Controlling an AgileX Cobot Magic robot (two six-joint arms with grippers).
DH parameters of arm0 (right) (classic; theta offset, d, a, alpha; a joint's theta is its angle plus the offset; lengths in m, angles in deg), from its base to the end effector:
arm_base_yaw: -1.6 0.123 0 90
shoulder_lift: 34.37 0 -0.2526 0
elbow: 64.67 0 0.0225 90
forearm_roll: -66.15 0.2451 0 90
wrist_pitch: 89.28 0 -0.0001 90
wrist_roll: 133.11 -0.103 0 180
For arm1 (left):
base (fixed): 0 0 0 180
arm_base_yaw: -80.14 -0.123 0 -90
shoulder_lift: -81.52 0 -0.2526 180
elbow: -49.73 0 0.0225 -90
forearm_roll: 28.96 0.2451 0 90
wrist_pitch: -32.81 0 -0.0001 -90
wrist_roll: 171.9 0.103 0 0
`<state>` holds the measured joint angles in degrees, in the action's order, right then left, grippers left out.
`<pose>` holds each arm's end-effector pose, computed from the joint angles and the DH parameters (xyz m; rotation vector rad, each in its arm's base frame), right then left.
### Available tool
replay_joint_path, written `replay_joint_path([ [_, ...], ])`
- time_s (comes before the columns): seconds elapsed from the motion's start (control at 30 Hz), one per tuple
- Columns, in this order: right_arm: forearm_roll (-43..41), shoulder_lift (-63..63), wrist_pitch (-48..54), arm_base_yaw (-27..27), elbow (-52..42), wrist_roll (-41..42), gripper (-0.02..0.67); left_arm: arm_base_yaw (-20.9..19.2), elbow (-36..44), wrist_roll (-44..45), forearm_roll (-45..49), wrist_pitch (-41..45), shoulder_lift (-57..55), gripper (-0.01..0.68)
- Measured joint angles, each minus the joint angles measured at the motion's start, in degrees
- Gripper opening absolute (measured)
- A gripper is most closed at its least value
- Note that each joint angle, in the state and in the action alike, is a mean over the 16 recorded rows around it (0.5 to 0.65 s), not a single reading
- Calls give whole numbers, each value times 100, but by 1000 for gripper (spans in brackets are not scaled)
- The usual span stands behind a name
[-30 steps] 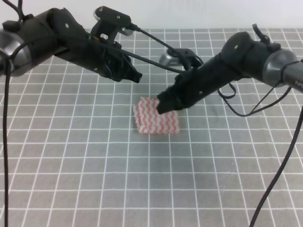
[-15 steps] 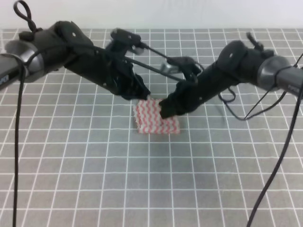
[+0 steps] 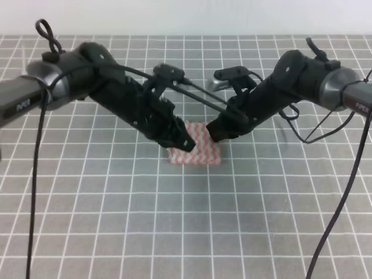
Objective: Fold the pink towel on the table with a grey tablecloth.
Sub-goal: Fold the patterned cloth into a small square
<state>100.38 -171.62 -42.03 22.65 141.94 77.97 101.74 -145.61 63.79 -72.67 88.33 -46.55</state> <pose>0.4197 0.2072 0.1459 -0.7620 2.5392 0.6509 0.3694 -0.2094 0.1688 1.2314 2.3437 -0.8014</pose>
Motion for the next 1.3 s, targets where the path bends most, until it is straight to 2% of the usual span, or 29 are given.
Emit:
replay_joint_path([
  [0.6, -30, 211, 869, -10, 75, -142, -16, -2, -1, -137, 242, 76, -532, -1],
  [0.87, -86, 150, 880, 9, -10, -156, -16, 0, -3, -220, 248, 99, -471, -1],
  [1.1, -126, 521, 729, -15, -6, -155, -16, -1, -13, -276, 270, 48, -19, -1],
  [1.3, -133, 1258, 533, -57, -18, -153, -16, 1, 17, -574, 616, -316, 858, -1],
])
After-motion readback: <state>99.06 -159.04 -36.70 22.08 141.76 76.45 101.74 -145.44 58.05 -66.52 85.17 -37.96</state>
